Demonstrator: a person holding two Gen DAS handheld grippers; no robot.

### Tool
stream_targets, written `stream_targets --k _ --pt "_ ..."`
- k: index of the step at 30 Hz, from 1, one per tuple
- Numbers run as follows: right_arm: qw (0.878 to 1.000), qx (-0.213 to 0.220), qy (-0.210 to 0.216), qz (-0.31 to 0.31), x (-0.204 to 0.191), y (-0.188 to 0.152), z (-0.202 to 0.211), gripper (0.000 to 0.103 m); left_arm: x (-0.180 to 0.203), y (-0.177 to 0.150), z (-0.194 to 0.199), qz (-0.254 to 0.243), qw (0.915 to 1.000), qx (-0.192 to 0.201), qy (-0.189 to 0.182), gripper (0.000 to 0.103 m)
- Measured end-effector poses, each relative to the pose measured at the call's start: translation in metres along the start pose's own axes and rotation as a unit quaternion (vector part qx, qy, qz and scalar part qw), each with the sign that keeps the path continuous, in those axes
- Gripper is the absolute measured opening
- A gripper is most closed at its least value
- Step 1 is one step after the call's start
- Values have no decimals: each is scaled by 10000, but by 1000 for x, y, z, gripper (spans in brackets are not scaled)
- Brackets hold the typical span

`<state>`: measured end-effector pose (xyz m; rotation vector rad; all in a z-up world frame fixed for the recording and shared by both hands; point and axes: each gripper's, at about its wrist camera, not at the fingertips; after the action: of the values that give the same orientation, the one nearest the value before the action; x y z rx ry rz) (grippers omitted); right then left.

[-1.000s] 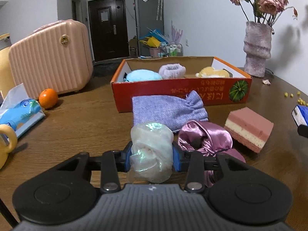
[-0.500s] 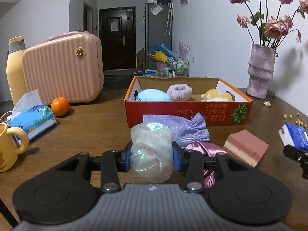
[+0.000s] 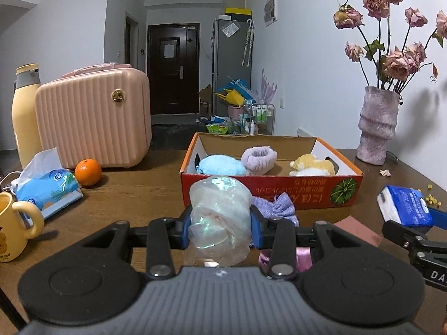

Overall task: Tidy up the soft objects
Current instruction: 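Lift the plastic bag with the left tool while the right tool carries the tissue pack toward the box, then lower the tissue pack and plastic bag into the box and open both tools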

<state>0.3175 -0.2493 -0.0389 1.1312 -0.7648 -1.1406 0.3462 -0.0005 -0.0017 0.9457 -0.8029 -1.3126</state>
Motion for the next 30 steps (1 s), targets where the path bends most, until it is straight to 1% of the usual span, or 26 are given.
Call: stream_targets --k 6,13,18,30 --pt "9999 161 60 -15 -4 11 -12 77 2 9 -8 72 10000 30 -12 40" --pt "9996 244 109 -79 -5 20 -34 77 -1 21 -25 219 9997 50 26 40" --pt "9995 272 132 -87 -2 24 -48 77 -4 30 -37 322 9994 100 37 40" --pt "9993 348 147 -13 12 36 -79 77 -3 47 -68 370 9990 188 145 40"
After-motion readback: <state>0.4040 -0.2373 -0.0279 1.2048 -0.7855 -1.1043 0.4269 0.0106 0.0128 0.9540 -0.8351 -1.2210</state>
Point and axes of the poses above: each gripper's, at about its wrist camera, not at the fingertips, and z roughly against the way its jaws point, x to its right, y to its top, and after that the axes turned 7 degrees about y, right-handed
